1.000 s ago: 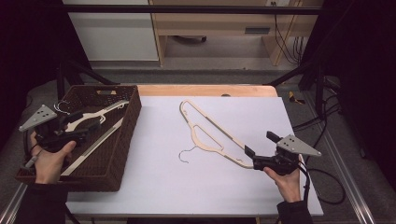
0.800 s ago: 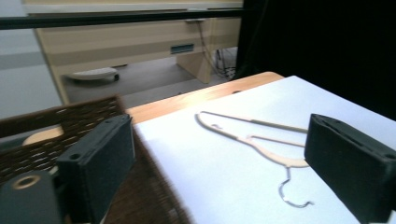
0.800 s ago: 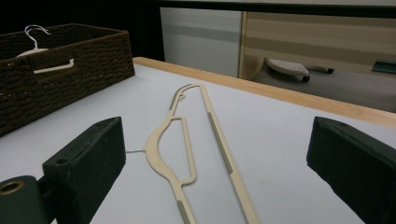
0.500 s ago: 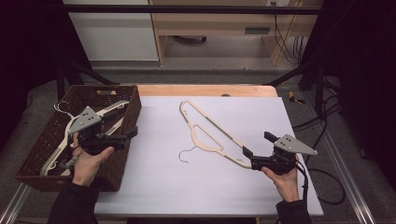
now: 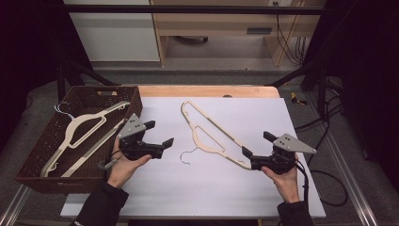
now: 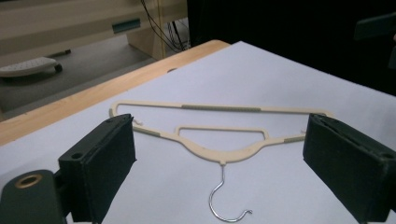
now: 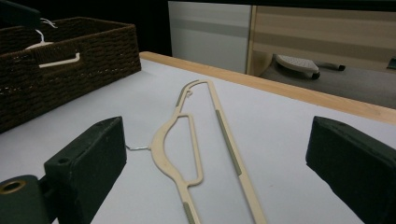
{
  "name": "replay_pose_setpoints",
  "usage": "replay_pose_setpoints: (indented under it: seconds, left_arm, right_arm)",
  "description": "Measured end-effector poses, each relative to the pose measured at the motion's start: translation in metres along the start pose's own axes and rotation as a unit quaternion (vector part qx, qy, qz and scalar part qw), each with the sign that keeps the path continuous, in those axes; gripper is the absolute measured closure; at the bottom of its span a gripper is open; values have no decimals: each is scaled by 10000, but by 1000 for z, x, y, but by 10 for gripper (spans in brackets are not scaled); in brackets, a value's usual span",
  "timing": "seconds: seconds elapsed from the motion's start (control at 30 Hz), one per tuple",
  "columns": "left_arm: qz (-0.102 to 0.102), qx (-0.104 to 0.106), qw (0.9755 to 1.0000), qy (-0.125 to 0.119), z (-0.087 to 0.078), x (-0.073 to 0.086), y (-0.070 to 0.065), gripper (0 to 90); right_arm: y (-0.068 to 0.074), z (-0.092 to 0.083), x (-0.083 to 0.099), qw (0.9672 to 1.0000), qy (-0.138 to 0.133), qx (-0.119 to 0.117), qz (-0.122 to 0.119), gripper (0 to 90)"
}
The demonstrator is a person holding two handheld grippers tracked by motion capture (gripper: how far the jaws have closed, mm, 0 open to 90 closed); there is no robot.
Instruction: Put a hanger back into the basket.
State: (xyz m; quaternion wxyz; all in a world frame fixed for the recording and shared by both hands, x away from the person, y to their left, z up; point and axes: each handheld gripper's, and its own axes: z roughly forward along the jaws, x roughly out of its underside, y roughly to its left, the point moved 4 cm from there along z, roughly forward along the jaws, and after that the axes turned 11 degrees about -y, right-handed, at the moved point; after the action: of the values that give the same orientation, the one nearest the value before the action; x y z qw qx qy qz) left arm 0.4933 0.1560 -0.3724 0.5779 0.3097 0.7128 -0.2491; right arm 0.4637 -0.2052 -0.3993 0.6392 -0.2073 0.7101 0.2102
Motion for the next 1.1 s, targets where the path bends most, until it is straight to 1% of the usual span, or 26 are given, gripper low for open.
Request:
replay_pose_setpoints:
  seconds: [0.13,0.23,0.27,0.33,0.43,0.57,0.67,0.73,0.87,0.97,1.03,1.1]
  left_arm:
    - [-31,83,9999,118,15,8,-4,99]
    - [-22,97,9996,260,27,15,-5,105]
    - [-49,117,9995,298,31,18,-5,110]
    - [-17,142,9989,449,40,24,-5,116]
    - [-39,162,9982,583,50,32,-6,126]
    - [-75,210,9965,805,65,45,-6,147]
    - [-6,287,9946,996,75,54,-7,174]
    - [-9,284,9934,1111,82,60,-7,190]
    - [-65,274,9917,1256,93,70,-6,232]
    - [-116,321,9901,1358,101,76,-6,269]
    - [-89,334,9889,1448,107,80,-7,308]
    - [-62,336,9877,1525,111,84,-9,328]
  right_arm:
    - [-1,1,0,10000,21,7,17,54]
    - [0,2,1,10000,41,11,12,54]
    - [0,2,1,10000,34,7,14,55]
    - [0,3,2,10000,51,-15,-6,55]
    - [1,3,3,10000,84,-5,18,57]
    - [1,4,4,9999,99,-13,32,60]
    - [1,5,5,9999,130,-14,18,61]
    - [1,6,6,9999,149,-20,29,63]
    - [1,7,7,9998,181,-34,11,64]
    - [1,7,8,9998,191,-26,27,67]
    - [0,7,8,9998,182,-13,40,68]
    - [0,7,9,9998,202,-18,49,68]
